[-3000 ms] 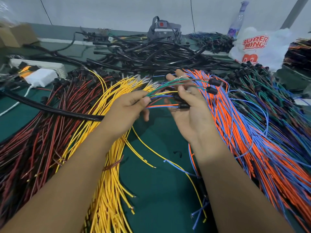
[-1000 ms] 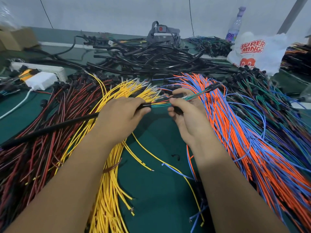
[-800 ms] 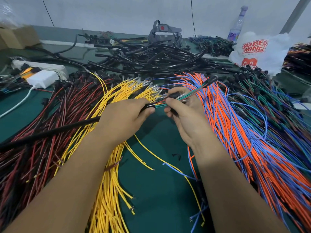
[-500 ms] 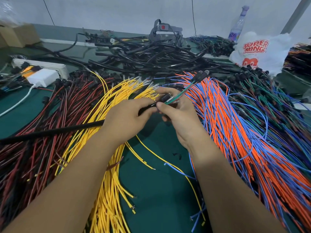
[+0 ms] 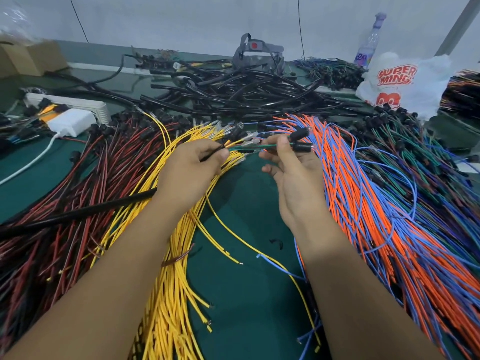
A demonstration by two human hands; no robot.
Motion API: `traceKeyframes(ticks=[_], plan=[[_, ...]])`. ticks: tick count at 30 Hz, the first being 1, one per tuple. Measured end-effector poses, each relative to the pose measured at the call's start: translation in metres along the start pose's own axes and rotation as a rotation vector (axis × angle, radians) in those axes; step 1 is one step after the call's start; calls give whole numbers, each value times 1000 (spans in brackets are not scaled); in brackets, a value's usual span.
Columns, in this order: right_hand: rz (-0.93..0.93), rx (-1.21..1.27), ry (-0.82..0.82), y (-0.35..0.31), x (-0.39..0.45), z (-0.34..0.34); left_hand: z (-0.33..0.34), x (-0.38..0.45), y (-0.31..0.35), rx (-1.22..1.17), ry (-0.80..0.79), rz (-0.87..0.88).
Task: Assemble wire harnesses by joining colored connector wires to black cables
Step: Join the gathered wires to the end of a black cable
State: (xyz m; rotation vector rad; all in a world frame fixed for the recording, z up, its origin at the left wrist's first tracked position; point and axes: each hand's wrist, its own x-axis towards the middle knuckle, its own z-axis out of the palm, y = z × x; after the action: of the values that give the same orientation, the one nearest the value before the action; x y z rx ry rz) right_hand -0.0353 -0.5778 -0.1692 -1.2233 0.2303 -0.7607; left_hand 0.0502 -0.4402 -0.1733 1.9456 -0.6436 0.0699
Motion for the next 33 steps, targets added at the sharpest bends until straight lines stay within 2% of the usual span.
traceKeyframes(ticks=[4,7,13,17,21,23,25,33], plan=[[-11,74,-55,-2,-2,2,0,1,1,-127,23,-17],[42,98,-31,-3,-2,3,-3,-1,6,-226,8,10],[116,70,97,-3,3,-4,-8,-8,16,-388,-211,77],[109,131,101,-4,4,-5,-7,-11,14,-292,-270,119],[210,109,40,-7,4,-7,-3,-11,5,-77,-126,195],[312,51,-50,-8,2,-8,-1,-11,2,118,-42,252],[331,33,-155,-7,0,-7,-1,-12,1,262,-3,314],[102,127,-254,-3,-1,1,0,-11,4,-17,-272,234]])
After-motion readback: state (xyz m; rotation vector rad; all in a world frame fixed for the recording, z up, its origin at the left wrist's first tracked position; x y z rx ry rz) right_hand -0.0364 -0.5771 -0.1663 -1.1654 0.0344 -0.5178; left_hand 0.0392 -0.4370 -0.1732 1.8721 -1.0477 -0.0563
